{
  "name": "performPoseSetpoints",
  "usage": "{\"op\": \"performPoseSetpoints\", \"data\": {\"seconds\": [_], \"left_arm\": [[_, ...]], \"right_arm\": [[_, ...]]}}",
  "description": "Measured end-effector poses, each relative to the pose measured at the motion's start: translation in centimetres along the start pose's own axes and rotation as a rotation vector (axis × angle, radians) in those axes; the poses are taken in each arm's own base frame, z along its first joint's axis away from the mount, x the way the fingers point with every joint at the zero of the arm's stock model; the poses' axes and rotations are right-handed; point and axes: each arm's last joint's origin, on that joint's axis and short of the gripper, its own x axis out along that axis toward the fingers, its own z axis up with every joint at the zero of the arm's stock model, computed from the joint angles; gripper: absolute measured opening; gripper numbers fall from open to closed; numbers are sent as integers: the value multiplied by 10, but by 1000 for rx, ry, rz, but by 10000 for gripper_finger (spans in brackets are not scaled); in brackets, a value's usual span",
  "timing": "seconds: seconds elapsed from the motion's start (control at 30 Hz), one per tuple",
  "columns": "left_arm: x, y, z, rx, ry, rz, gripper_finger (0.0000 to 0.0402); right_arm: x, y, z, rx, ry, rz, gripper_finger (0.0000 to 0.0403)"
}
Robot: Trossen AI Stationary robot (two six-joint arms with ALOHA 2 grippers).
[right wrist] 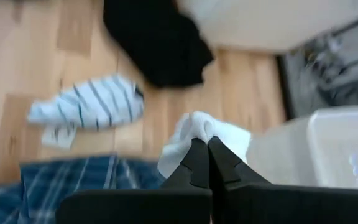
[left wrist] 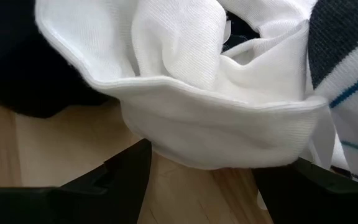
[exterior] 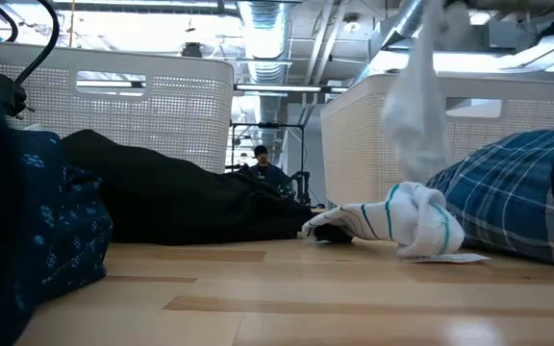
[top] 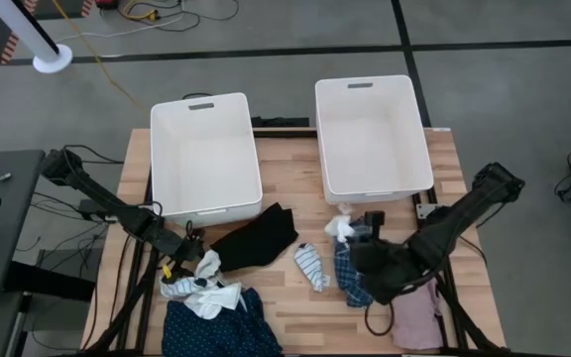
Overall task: Sort clothes
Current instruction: Put the right white sock into the right bin
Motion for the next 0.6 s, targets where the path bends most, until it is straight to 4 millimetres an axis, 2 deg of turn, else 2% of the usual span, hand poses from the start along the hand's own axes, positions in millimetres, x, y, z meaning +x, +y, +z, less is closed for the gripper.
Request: {"op": "performPoseSetpoints", "data": {"seconds": [0.3,0.6], "left_arm": [[0,0,0,0,0,0,263],[0,0,0,0,0,0,263]], "right_arm": [[-26,-18,36,-9,-225,-170,0],[-41,-48,57,-5,-274,-442,0]]}}
